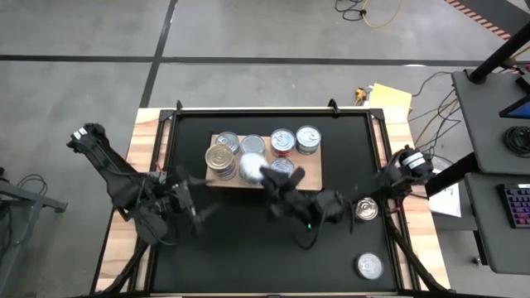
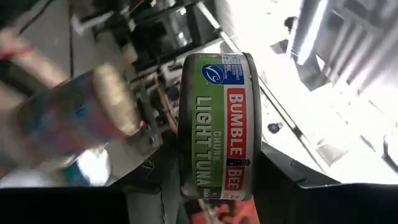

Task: Stack canned seafood by type on shelf
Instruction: Stack the green tuna can on the green tuna can

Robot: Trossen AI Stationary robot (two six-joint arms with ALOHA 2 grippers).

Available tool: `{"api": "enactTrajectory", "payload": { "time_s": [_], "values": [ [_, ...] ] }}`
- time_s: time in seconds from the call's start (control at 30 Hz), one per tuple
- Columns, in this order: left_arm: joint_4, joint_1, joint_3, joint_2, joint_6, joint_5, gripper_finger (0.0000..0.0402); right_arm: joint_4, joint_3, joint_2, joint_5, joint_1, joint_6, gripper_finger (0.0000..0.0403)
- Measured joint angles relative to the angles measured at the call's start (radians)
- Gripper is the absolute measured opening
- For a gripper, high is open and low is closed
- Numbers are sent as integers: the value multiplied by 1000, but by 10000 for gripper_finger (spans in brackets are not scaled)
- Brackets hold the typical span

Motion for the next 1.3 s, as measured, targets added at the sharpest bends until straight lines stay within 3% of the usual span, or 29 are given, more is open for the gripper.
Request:
{"api": "enactTrajectory", "payload": {
  "time_s": [0.17, 0.33, 0.4, 0.5, 0.6, 0.73, 0.93, 1.3],
  "values": [
    [-191, 1, 7, -18, 18, -242, 283, -110, 45, -57, -102, -119, 145, 140],
    [-310, 9, 6, -18, 38, -389, 283, -378, 152, -133, -251, -241, 275, 140],
    [-325, 14, 3, -18, 32, -404, 283, -553, 202, -168, -316, -297, 397, 140],
    [-327, 17, -12, -16, -15, -391, 283, -916, 273, -201, -487, -375, 716, 140],
    [-328, 16, -49, -11, -55, -295, 283, -1190, 317, -199, -627, -416, 915, 139],
    [-330, 23, -115, -10, -94, -174, 283, -1326, 350, -200, -512, -373, 937, 139],
    [-324, 24, -166, -7, -146, -252, 283, -1459, 359, -198, -277, -255, 950, 139],
    [-346, 29, -173, -7, 9, -365, 283, -1545, 357, -193, -259, -197, 1086, 139]
  ]
}}
